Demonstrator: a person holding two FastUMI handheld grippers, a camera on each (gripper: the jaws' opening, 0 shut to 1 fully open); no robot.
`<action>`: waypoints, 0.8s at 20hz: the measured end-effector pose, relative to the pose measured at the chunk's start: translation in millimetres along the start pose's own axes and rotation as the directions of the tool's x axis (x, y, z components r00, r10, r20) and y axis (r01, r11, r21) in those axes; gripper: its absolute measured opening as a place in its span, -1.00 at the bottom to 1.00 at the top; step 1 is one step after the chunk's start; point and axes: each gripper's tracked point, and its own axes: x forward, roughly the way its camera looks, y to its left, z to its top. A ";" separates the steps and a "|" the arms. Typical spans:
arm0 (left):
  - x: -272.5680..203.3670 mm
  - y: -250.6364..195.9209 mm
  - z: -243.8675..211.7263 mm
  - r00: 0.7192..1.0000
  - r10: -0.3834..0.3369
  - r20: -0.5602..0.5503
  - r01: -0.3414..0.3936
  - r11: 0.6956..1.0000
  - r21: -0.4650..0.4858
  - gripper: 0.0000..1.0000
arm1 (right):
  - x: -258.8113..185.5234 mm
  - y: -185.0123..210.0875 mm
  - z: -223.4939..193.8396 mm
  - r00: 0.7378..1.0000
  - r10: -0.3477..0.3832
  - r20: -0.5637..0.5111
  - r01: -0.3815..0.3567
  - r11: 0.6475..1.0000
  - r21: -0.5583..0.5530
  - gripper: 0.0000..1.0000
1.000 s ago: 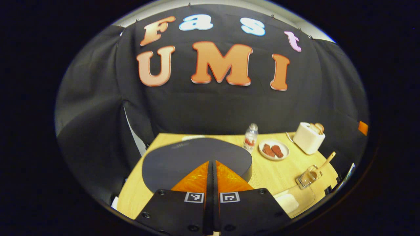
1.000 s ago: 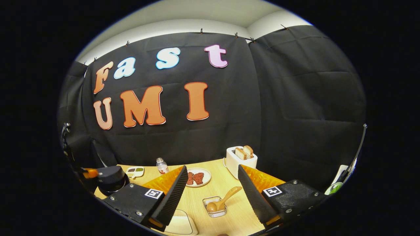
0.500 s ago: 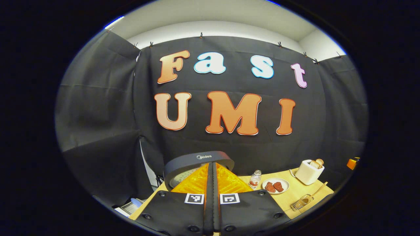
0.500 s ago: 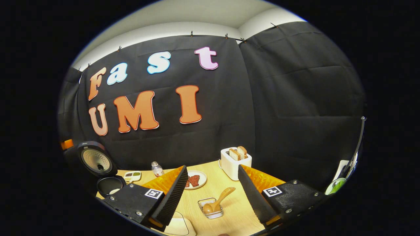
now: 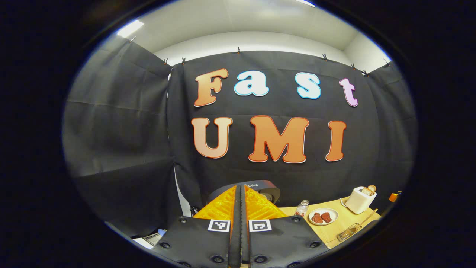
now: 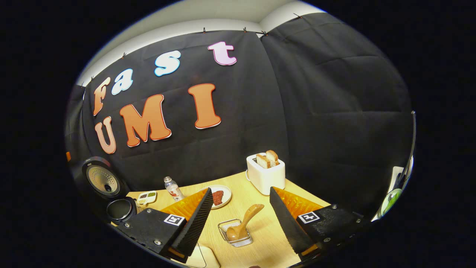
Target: Close the left gripper, press the button to open the rice cooker; take a wooden spoon from the chopstick holder with the right hand, scoop a spoonful of rice and pour it into the rice cooker, then put the wooden spoon back into the chopstick holder.
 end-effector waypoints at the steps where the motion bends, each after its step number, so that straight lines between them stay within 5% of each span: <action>1: -2.7 2.5 1.7 1.000 0.000 -0.001 0.000 1.000 0.003 -0.85 | 6.7 -2.7 -9.8 1.000 0.005 -0.021 -0.004 1.000 0.026 0.91; 4: -13.8 6.8 3.4 1.000 0.000 -0.002 0.000 1.000 0.001 -0.89 | 27.9 -11.3 -41.3 0.996 0.010 -0.094 -0.001 0.995 0.097 0.90; 6: -18.3 13.9 3.3 1.000 0.014 -0.007 -0.014 1.000 0.013 -0.60 | 42.9 -15.0 -62.1 0.990 0.019 -0.138 0.000 0.990 0.139 0.90; 8: -25.5 19.7 6.3 1.000 0.024 0.001 -0.024 1.000 0.011 -0.65 | 59.1 -20.9 -81.7 0.983 0.016 -0.182 0.018 0.984 0.179 0.90; 11: -32.4 30.4 4.9 0.999 0.042 0.001 -0.042 0.999 0.005 -0.42 | 79.5 -26.4 -105.0 0.973 0.019 -0.229 0.035 0.973 0.228 0.90; 16: -40.2 43.3 -1.6 0.996 0.080 -0.032 -0.079 0.996 0.029 0.55 | 99.6 -18.2 -121.8 0.964 0.066 -0.257 0.018 0.950 0.310 0.81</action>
